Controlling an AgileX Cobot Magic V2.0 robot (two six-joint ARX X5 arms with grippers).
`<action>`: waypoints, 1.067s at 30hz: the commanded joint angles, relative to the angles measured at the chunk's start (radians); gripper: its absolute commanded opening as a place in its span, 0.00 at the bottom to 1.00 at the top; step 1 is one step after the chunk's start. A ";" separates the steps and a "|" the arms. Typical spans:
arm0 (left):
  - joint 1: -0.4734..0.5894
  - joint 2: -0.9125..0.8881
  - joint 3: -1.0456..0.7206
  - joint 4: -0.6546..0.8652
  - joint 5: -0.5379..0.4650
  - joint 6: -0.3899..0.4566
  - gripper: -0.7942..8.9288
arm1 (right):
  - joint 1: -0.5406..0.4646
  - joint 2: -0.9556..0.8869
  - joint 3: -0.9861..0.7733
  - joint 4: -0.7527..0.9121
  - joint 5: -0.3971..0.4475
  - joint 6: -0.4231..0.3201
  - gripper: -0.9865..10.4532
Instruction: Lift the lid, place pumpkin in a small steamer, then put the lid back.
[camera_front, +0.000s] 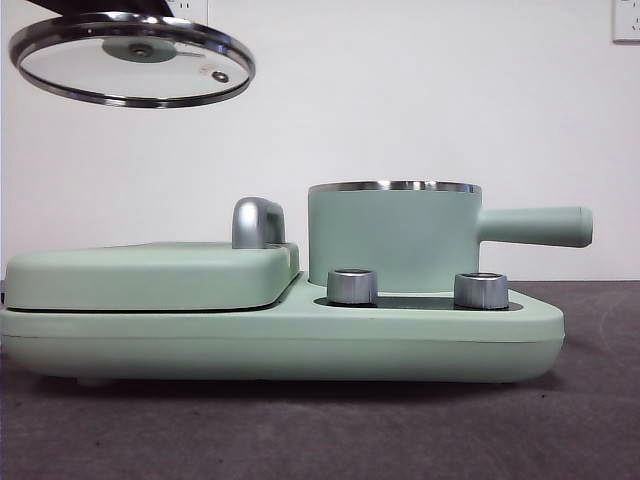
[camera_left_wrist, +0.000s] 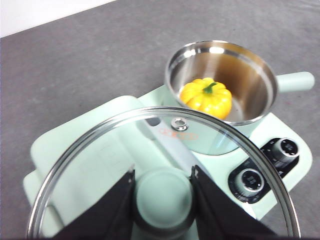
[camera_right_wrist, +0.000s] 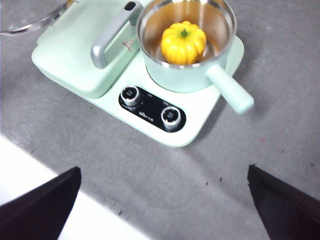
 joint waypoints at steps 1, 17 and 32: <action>-0.022 0.000 0.016 0.053 0.003 -0.013 0.10 | 0.008 -0.081 -0.034 -0.079 0.001 0.024 0.60; -0.167 0.129 0.017 0.316 0.003 -0.091 0.10 | 0.003 -0.370 -0.192 -0.079 0.019 0.026 0.60; -0.231 0.519 0.292 0.404 -0.031 -0.088 0.10 | 0.003 -0.455 -0.202 -0.079 0.073 0.026 0.60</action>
